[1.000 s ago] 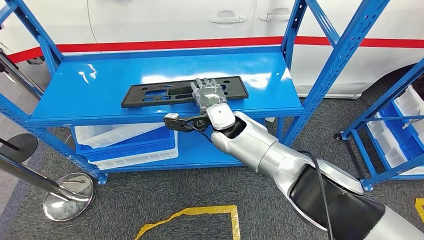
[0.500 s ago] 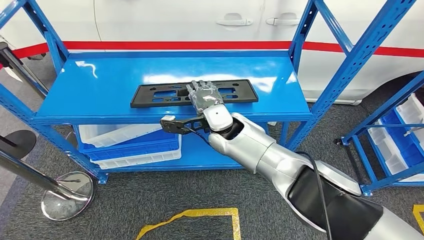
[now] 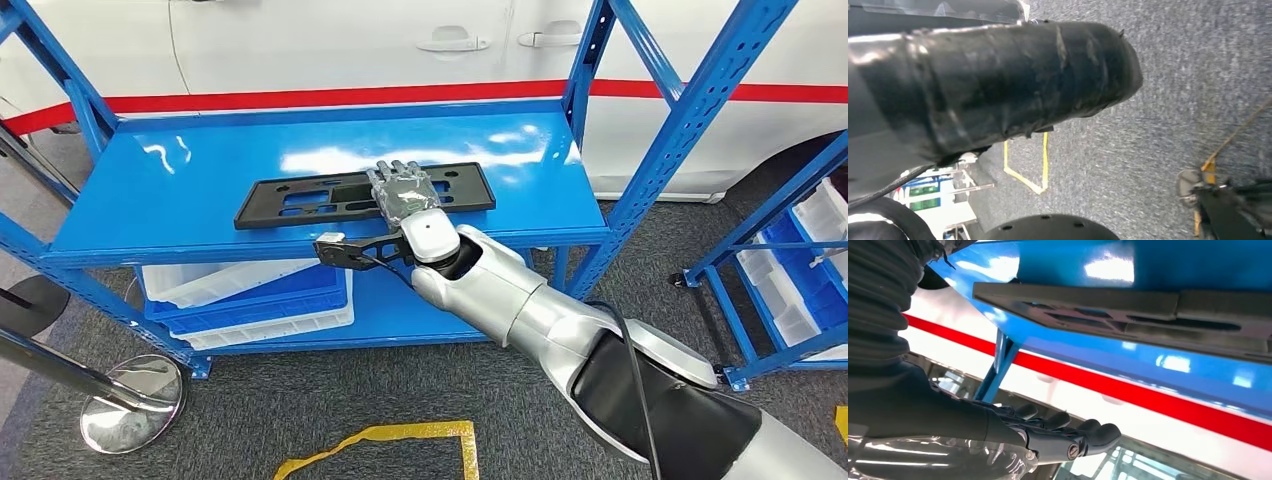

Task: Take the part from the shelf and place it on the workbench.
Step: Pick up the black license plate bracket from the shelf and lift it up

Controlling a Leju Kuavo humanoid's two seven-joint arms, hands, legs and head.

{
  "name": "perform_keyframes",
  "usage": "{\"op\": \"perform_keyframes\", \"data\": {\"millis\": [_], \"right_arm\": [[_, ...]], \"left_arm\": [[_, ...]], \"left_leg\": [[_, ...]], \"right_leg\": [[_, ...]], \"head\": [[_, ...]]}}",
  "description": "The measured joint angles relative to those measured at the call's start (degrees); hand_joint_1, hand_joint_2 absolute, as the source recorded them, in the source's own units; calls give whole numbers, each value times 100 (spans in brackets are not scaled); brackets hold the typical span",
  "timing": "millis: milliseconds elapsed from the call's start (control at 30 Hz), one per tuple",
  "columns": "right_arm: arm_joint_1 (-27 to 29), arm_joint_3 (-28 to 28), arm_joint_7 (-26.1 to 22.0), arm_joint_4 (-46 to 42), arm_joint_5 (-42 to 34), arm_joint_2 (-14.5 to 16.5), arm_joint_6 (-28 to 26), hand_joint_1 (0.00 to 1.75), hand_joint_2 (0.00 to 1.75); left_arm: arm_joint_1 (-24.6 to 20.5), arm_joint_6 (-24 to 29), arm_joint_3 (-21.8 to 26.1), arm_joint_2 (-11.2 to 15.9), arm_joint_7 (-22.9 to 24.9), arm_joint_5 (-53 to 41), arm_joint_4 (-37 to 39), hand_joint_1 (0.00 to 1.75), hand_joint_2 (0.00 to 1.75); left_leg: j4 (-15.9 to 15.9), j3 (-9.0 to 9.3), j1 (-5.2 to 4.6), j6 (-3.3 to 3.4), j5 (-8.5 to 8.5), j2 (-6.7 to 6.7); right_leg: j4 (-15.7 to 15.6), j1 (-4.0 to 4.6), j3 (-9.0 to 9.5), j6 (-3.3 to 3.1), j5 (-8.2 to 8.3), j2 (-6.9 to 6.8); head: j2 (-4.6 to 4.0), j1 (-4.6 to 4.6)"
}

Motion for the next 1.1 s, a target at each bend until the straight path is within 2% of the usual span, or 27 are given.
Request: {"op": "perform_keyframes", "data": {"millis": [33, 67, 100, 200, 233, 300, 367, 400, 433, 467, 500, 533, 567, 600, 633, 700, 767, 867, 900, 933, 967, 1000, 1033, 1067, 1100], "right_arm": [[-3, 1, -3, 3, 0, 10, -1, 0, 175], [-5, 2, -8, 5, 0, 19, -2, 0, 175], [-4, 4, -12, 9, 0, 25, -3, 0, 175], [-2, 15, -26, 18, 0, 47, -5, 0, 175], [-9, 19, -31, 19, 0, 54, -6, 0, 175], [-17, 23, -43, 21, 0, 59, -7, 0, 175], [6, 29, -52, 25, 0, 60, -5, 0, 175], [27, 33, -55, 30, 0, 60, -4, 0, 175], [44, 37, -57, 36, 0, 61, -3, 0, 175], [50, 39, -58, 42, 0, 62, -3, 0, 175], [49, 40, -60, 45, 0, 64, -3, 0, 175], [43, 40, -62, 47, 0, 66, -3, 0, 175], [35, 40, -64, 48, 0, 69, -3, 0, 175], [31, 40, -67, 49, 0, 73, -3, 0, 175], [31, 41, -68, 52, 0, 76, -3, 0, 175], [34, 42, -72, 55, 0, 86, -4, 0, 175], [30, 43, -85, 56, -1, 100, -6, 0, 175], [41, 43, -98, 61, -7, 122, -5, 0, 175], [51, 44, -99, 65, -9, 126, -4, 0, 175], [58, 46, -99, 69, -12, 128, -3, 0, 175], [62, 49, -99, 72, -16, 132, -4, 0, 175], [63, 51, -99, 74, -22, 137, -4, 0, 175], [60, 54, -99, 76, -31, 141, -5, 0, 175], [57, 55, -99, 79, -41, 145, -5, 0, 175], [56, 57, -99, 84, -51, 148, -6, 0, 175]], "left_arm": [[-1, 0, 0, 2, -3, 0, 0, 0, 0], [-8, 1, 1, 3, -5, 1, 0, 0, 0], [-12, 2, 1, 5, -7, 1, 0, 0, 0], [-11, 4, 2, 4, -7, 2, 0, 0, 0], [-8, 4, 2, 3, -5, 2, 0, 0, 0], [-9, 4, 2, 0, -3, 3, 0, 0, 0], [-12, 4, 2, -1, -3, 4, 0, 0, 0], [-10, 4, 2, -1, -3, 4, 0, 0, 0], [-8, 4, 2, -1, -2, 6, 0, 0, 0], [-5, 4, 2, -3, -2, 8, 0, 0, 0], [-3, 4, 2, -7, -2, 10, 0, 0, 0], [-3, 4, 2, -11, -2, 11, 0, 0, 0], [-5, 5, 2, -15, -2, 12, 0, 0, 0], [-9, 6, 2, -17, -2, 11, 0, 0, 0], [-12, 7, 2, -18, -2, 11, 0, 0, 0], [-15, 8, 2, -19, 2, 3, 0, 0, 0], [-12, 7, 2, -22, 9, -18, 0, 0, 0], [-14, 3, 2, -23, 14, -44, 0, 0, 0], [-12, 1, 2, -22, 14, -45, 0, 0, 0], [-8, -2, 2, -22, 15, -44, 0, 0, 0], [-4, -5, 2, -22, 15, -44, 0, 0, 0], [-2, -8, 2, -22, 16, -43, 0, 0, 0], [-1, -9, 3, -21, 16, -43, 0, 0, 0], [-4, -9, 3, -19, 14, -43, 0, 0, 0], [-9, -8, 4, -17, 11, -43, 0, 0, 0]], "left_leg": [[-349, 164, -15, 26, 148, 0], [-605, 288, -30, 54, 218, -1], [-742, 356, -47, 79, 219, -6], [-833, 426, -41, 147, 179, -15], [-864, 464, -25, 177, 176, -12], [-914, 540, -6, 235, 163, -6], [-916, 582, -8, 274, 127, -7], [-911, 604, -9, 279, 105, -10], [-904, 629, -8, 275, 79, -16], [-894, 660, -6, 266, 48, -23], [-882, 697, -5, 251, 13, -28], [-873, 723, -10, 229, -21, -32], [-863, 735, -17, 203, -48, -35], [-861, 735, -24, 173, -60, -36], [-870, 729, -29, 140, -63, -35], [-860, 730, -24, 75, -82, -21], [-581, 626, -18, 21, -220, -1], [451, 52, -8, -28, -600, 8], [677, -118, -7, -37, -624, 9], [698, -191, -7, -39, -533, 9], [496, -150, -7, -33, -336, 10], [122, -13, -7, -17, -81, 11], [-251, 153, -15, 3, 101, 10], [-578, 299, -27, 28, 211, 4], [-759, 386, -39, 50, 240, -1]], "right_leg": [[17, 10, 14, 17, -31, 5], [27, 17, 20, 41, -54, 9], [29, 22, 22, 69, -69, 10], [17, 29, 44, 150, -107, 6], [94, 29, 22, 176, -166, -1], [585, 17, -204, 222, -411, -14], [1312, 0, -607, 250, -658, -19], [1522, -10, -757, 260, -662, -20], [1523, -19, -810, 265, -553, -22], [1304, -25, -754, 261, -343, -24], [927, -27, -617, 250, -89, -26], [570, -21, -464, 231, 93, -28], [264, -9, -330, 208, 192, -27], [97, 4, -255, 184, 212, -25], [47, 22, -227, 161, 173, -20], [-18, 6, -184, 109, 165, -10], [-79, -28, -106, 44, 159, -11], [-93, -21, -39, -17, 117, -15], [-87, -17, -28, -22, 99, -14], [-78, -16, -15, -21, 79, -11], [-63, -17, 4, -16, 51, -7], [-45, -17, 30, -5, 17, -2], [-30, -9, 52, 14, -18, 2], [-13, 1, 63, 38, -48, 7], [-7, 10, 65, 65, -65, 8]], "head": [[0, -2], [0, 1], [0, 1], [0, 4], [0, 10], [0, 18], [0, 20], [0, 21], [0, 21], [0, 21], [0, 21], [0, 20], [0, 17], [0, 13], [0, 13], [0, 10], [0, -6], [0, -21], [0, -20], [0, -20], [0, -20], [0, -21], [0, -22], [0, -26], [0, -28]]}}
